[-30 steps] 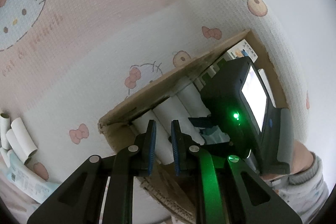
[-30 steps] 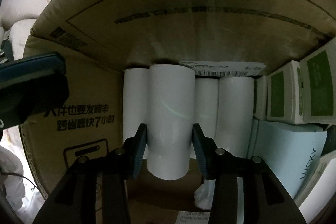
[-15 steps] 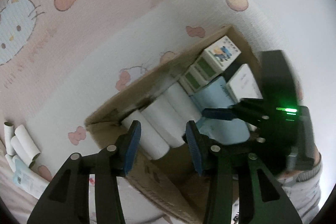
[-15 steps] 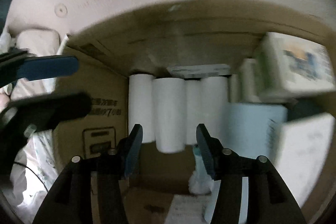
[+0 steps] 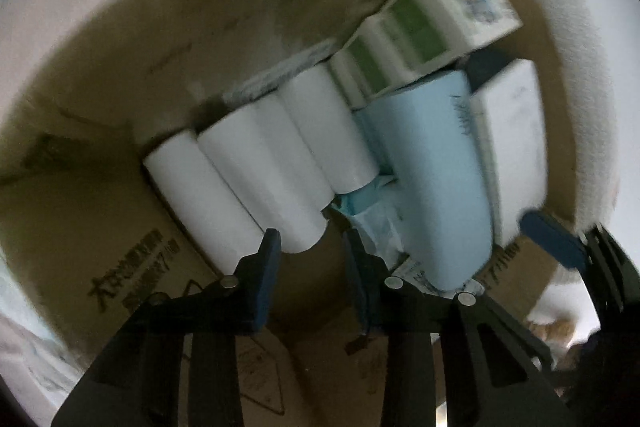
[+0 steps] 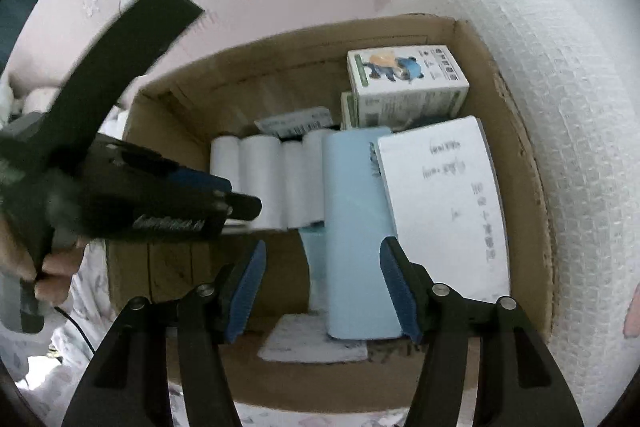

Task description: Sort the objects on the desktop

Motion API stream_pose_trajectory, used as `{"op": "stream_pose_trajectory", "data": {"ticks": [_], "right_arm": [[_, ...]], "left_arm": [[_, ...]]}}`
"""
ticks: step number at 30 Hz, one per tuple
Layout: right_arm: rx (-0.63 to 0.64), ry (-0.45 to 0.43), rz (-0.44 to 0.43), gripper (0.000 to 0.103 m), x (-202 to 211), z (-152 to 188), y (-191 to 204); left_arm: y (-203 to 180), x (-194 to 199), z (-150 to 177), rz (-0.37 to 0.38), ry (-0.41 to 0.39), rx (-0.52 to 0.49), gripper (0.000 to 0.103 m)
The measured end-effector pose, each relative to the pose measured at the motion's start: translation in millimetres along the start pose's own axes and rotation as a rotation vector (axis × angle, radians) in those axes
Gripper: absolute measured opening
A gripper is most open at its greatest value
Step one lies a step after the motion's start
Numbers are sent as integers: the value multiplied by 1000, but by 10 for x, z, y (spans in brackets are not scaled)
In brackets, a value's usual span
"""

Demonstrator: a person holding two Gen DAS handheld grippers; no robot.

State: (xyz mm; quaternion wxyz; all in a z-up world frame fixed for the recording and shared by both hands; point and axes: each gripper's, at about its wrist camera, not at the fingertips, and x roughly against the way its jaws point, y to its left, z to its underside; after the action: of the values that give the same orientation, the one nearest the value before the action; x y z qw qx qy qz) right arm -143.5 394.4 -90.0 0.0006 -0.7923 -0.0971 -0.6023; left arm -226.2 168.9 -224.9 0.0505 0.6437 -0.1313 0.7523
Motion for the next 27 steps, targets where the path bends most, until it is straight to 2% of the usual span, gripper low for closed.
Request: {"op": "stream_pose_trajectory", "data": {"ticks": [4, 8, 11, 12, 14, 19, 21, 23, 27], "right_arm": [[-35, -9, 43, 57, 19, 16, -77], [-40, -3, 60, 57, 15, 61, -72], [-32, 0, 41, 57, -13, 102, -43], [-35, 1, 36, 57, -23, 109, -45], [-44, 3, 38, 57, -38, 119, -56], [-58, 6, 50, 57, -94, 124, -47], [-59, 3, 49, 57, -90, 133, -41], [-52, -1, 52, 57, -68, 140, -39], [-51, -3, 71, 57, -65, 133, -41]], "left_arm": [[60, -116, -41, -30, 18, 71, 32], [41, -213, -67, -45, 32, 94, 29], [29, -195, -62, -100, 3, 110, 24], [29, -184, -62, -123, -8, 111, 19], [43, -171, -62, -163, -32, 115, 17], [68, -125, -6, -162, -38, 117, 17], [25, -36, 84, -128, -59, 101, 17], [-95, 22, 205, -80, -42, 47, 17], [-269, -62, 360, -35, 17, 20, 18]]}}
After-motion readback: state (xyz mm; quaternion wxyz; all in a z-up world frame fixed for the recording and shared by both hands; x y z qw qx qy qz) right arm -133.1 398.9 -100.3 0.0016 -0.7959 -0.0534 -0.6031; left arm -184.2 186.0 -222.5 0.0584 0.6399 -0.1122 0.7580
